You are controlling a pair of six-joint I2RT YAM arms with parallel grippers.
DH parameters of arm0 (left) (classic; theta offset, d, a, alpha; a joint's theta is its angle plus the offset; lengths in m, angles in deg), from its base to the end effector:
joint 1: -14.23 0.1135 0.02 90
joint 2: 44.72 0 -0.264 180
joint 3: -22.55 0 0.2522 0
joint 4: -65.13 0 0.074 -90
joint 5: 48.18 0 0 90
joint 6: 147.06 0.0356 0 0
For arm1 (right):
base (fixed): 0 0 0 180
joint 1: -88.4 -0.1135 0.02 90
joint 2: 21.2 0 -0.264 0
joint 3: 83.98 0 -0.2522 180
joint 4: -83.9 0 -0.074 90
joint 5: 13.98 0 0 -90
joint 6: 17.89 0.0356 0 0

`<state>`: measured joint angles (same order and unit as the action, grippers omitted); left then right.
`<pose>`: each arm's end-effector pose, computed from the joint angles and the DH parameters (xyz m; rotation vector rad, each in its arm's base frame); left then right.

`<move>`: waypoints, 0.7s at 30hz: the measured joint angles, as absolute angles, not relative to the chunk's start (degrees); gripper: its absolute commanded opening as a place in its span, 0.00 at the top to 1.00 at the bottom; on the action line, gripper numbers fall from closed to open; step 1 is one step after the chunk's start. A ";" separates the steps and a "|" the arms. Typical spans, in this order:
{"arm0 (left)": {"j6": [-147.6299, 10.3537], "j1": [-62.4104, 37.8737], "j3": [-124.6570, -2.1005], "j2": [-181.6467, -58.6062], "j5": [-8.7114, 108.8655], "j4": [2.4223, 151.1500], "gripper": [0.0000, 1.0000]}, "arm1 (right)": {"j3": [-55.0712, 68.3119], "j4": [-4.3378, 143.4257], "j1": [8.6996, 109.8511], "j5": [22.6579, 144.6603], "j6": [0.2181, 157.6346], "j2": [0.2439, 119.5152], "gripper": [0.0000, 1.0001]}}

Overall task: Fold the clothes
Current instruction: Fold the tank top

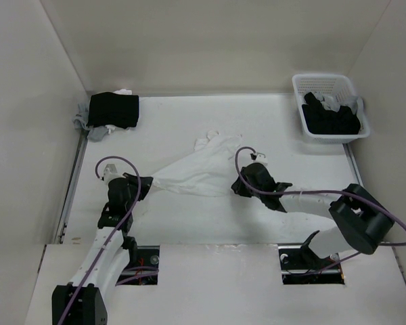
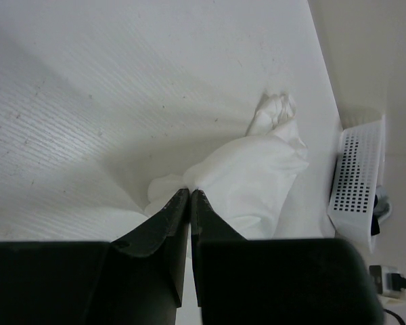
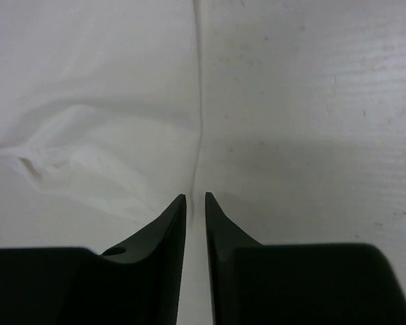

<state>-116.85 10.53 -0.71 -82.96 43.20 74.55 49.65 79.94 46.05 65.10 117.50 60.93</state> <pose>0.1557 -0.0109 0.1664 -0.9606 1.8374 -0.7242 0.2058 0.1785 0.1580 0.1654 2.3145 0.5942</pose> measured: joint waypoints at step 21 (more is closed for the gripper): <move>-115.54 11.60 -0.44 -82.85 44.45 73.98 0.97 | 56.21 100.84 46.82 77.45 132.88 69.69 0.78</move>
